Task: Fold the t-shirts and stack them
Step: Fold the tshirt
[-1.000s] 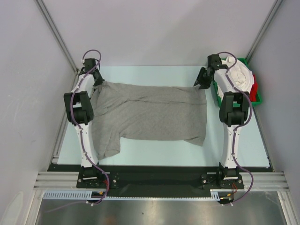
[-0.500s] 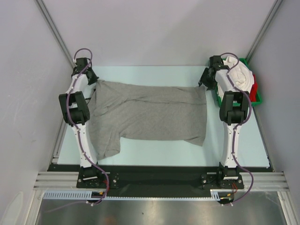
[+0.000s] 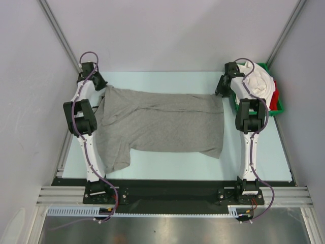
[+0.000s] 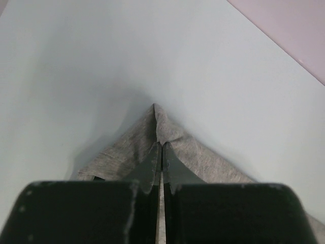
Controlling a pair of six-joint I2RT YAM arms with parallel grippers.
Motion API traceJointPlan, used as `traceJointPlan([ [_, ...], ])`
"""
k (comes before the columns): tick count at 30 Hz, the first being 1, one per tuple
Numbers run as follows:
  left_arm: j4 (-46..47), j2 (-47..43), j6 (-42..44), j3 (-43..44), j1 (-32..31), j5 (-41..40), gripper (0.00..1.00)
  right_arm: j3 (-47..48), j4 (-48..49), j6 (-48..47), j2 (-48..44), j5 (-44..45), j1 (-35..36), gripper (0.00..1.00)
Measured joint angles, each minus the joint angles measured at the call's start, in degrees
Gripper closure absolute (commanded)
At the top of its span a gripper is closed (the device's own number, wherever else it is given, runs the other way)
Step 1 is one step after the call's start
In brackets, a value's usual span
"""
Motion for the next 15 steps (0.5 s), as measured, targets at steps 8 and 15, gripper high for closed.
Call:
traceJointPlan([
  [8,0.9,0.0,-1.1,-0.8,1.0,0.2,0.99,0.0,1.4,1.2,0.8,0.9,0.0,1.00],
  [15,1.7,1.2,-3.1,-1.0,3.4,0.2,0.99,0.0,1.6,5.1,0.8,9.4,1.0,1.00],
])
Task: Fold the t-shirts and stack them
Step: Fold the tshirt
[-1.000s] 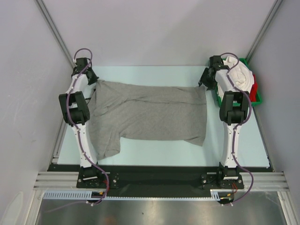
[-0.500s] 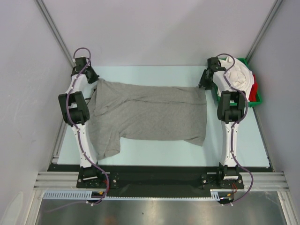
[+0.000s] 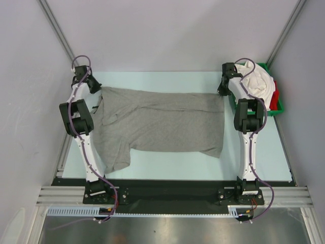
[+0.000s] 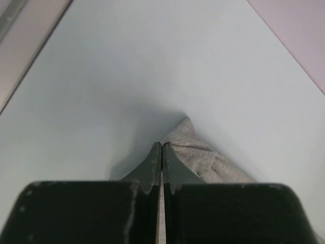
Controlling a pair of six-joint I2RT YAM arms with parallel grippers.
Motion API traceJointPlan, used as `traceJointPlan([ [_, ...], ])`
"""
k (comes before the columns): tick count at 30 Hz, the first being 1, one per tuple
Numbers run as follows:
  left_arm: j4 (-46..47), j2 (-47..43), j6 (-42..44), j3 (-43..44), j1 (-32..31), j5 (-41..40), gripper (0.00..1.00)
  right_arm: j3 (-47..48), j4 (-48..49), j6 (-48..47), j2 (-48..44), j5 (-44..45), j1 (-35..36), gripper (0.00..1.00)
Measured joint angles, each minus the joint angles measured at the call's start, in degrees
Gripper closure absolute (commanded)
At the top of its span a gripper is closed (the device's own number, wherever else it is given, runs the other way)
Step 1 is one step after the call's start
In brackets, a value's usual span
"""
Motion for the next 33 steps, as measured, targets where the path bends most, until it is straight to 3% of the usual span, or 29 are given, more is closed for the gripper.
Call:
traceJointPlan([
  [9,0.6,1.7,-0.9,0.0,1.6,0.7,1.00,0.0,-0.6,1.9,0.0,5.3,-0.1,1.00],
  [33,2.8,2.3,-4.0,-2.2,3.0,-1.6,0.99,3.8,-3.7,2.3,1.9,4.0,-1.0,0.98],
])
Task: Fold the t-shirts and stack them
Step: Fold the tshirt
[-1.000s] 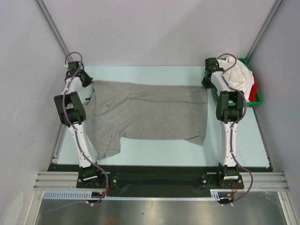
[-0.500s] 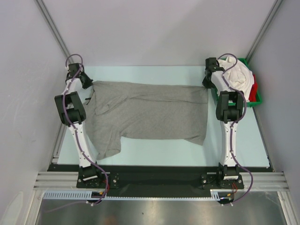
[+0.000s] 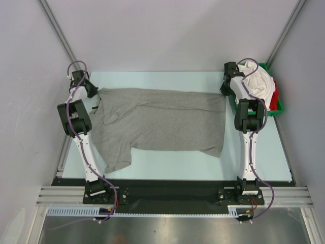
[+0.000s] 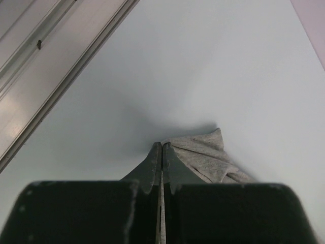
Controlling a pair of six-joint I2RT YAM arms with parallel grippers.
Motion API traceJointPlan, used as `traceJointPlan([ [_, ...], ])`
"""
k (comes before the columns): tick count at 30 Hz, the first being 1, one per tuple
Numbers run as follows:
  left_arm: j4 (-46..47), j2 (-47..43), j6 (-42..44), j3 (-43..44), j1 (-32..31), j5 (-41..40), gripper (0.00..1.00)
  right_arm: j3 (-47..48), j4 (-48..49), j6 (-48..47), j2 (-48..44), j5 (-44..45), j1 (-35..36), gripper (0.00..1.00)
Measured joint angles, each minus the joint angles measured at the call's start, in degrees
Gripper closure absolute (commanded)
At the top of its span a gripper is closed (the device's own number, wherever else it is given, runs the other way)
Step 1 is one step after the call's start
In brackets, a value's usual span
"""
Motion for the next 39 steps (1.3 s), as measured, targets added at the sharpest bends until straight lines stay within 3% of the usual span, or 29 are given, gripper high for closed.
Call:
traceJointPlan([
  [5,0.1,0.0,-0.3,0.2,0.0,0.3,1.00,1.1,-0.7,-0.1,0.6,-1.2,-0.3,0.92],
  [7,0.1,0.0,-0.3,0.3,0.0,0.7,0.98,1.4,-0.8,-0.2,0.7,-1.5,-0.3,0.84],
  [9,0.0,0.0,-0.2,0.3,0.0,0.8,0.89,1.5,-0.9,-0.6,0.8,-1.6,-0.4,0.75],
  [10,-0.3,0.0,0.0,0.3,0.0,0.8,0.78,1.5,-0.9,-0.8,0.8,-1.6,-0.4,0.73],
  [13,-0.5,-0.1,0.8,0.3,0.0,0.8,0.60,1.5,-0.8,-1.4,0.8,-2.2,-0.3,0.61],
  [16,-1.9,-1.3,1.9,0.1,0.0,0.3,0.50,1.6,-0.7,-2.1,0.8,-2.7,0.2,0.50],
  [21,-3.1,-5.5,4.0,-2.8,0.0,-0.9,0.42,2.1,-1.2,-2.4,0.8,-2.8,0.9,0.33],
  [22,-3.4,-6.8,4.5,-3.9,0.0,-1.1,0.28,2.2,-1.5,-2.4,0.8,-2.8,1.1,0.31],
  [24,-3.7,-9.3,5.7,-5.9,0.0,-1.7,0.24,2.8,-2.8,-2.5,0.8,-2.7,1.4,0.26],
  [32,-4.7,-22.6,9.7,-17.6,0.0,-4.9,0.18,3.6,-6.4,-2.4,-1.6,-2.5,2.3,0.15],
  [39,-6.2,-36.0,12.2,-30.9,0.1,-5.2,0.26,3.7,-8.1,-2.4,-8.8,-3.2,4.3,0.13],
])
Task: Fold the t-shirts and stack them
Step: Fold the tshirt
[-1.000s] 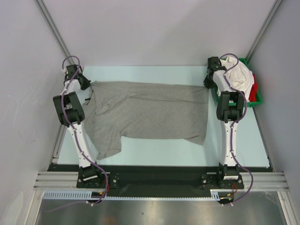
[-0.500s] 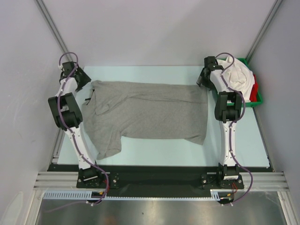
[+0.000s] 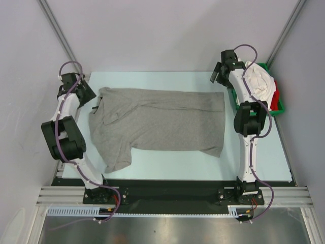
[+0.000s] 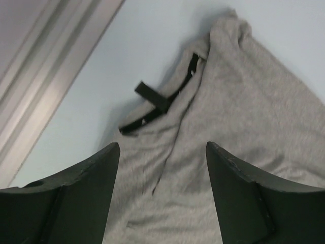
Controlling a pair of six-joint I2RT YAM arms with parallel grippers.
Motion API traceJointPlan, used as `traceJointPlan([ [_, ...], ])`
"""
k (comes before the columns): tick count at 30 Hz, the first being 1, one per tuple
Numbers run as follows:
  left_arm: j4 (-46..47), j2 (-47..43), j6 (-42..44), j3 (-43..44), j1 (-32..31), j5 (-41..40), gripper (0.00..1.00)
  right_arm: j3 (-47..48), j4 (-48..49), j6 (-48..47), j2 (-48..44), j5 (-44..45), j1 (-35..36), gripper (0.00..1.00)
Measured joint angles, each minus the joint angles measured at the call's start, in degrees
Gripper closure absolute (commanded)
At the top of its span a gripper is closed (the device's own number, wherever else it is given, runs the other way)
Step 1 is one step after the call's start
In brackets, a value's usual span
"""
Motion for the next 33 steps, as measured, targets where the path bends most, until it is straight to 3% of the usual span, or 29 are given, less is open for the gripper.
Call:
traceJointPlan([
  [7,-0.1,-10.0,1.2,-14.7,0.1,7.0,0.26,-5.8,2.7,-0.6,-10.1,-8.3,5.1,0.14],
  [9,-0.1,-10.3,1.6,-15.6,0.3,8.8,0.34,-8.6,3.9,-0.7,-12.3,-11.3,6.4,0.19],
  [10,-0.1,-10.3,1.8,-15.7,0.6,9.9,0.48,-10.9,5.0,-0.8,-13.4,-13.0,7.4,0.20],
  [13,-0.1,-9.5,3.1,-15.0,2.1,12.5,0.60,-17.5,6.4,-0.9,-15.8,-16.6,8.5,0.24],
  [17,-0.2,-2.0,5.2,-6.7,4.3,14.9,0.63,-25.0,7.4,-1.0,-17.3,-19.8,8.4,0.28],
  [21,0.9,9.0,6.5,3.9,5.0,16.0,0.51,-28.2,8.0,-1.3,-17.8,-21.2,8.3,0.28],
  [25,0.8,19.0,6.6,13.4,4.7,17.5,0.47,-29.3,8.9,-2.1,-19.1,-21.7,8.5,0.29],
  [33,0.3,29.9,5.4,24.5,4.0,18.3,0.53,-29.5,11.5,-2.1,-20.1,-22.5,8.5,0.29],
])
